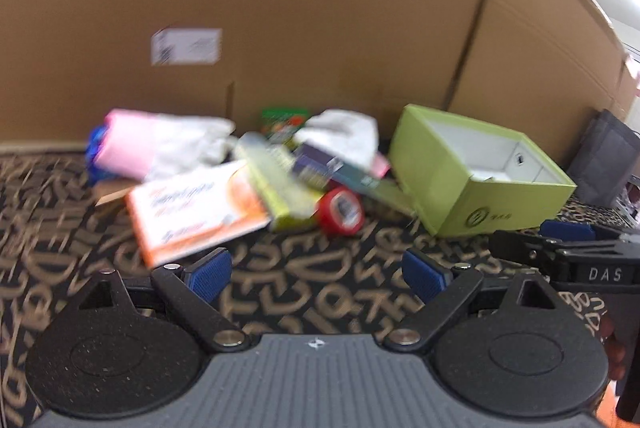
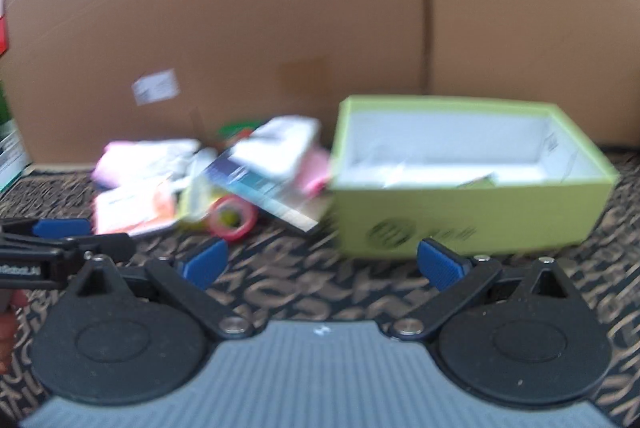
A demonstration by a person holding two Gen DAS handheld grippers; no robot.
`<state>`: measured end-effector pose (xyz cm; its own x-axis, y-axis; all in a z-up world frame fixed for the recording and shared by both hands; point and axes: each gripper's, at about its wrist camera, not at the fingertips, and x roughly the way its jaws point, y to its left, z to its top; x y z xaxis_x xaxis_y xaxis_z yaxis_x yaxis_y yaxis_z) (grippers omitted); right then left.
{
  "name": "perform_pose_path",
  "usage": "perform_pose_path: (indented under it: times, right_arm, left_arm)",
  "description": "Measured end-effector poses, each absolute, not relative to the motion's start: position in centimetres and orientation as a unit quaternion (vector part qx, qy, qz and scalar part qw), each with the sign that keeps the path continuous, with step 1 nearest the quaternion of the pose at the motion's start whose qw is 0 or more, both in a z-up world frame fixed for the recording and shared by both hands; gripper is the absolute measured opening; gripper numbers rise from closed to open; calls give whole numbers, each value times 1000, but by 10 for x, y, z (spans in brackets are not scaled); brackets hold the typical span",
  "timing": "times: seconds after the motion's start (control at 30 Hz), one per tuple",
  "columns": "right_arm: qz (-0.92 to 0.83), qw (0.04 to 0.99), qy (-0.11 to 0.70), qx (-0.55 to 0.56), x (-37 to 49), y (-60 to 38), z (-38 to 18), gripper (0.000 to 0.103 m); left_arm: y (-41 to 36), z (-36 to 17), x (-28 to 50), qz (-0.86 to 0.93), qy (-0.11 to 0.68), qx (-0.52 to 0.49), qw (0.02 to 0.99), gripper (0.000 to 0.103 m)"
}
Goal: Organize objects
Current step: 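Grasp the orange-and-white medicine box with the left tool while the right tool grasps the red tape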
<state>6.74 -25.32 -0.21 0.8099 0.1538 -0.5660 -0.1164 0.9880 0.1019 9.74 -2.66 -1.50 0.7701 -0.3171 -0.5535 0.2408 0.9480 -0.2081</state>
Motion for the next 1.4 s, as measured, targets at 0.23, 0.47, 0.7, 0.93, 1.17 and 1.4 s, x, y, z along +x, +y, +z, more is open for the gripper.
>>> perform_pose_path:
  times: [0.23,0.47,0.7,0.93,1.17,1.4]
  right_arm:
    - [48,952,301,33,62,-201,-24,103]
    - [97,951,293,-24,66,-178,-31,103]
    - [90,957,269,-61,77,-166,-29,103]
    - [88,954,282,-61,87,-168,-37,103]
    - [73,952,284,-87,102,-171,-43,103]
    - [101,947,295,-76,126,-168,-49,95]
  left_arm:
    - [19,-25,81,-108,310,-90,940,95]
    - [44,-29,95,-97,304,-106,942,95]
    - [48,-38,142,-106,302,-90,943,95]
    - [56,-57,188,-93,363,-131,918,93]
    - [19,-49,141,-217,363,-86,902,93]
    - [32,-28,140,-168,295,-38,940,95]
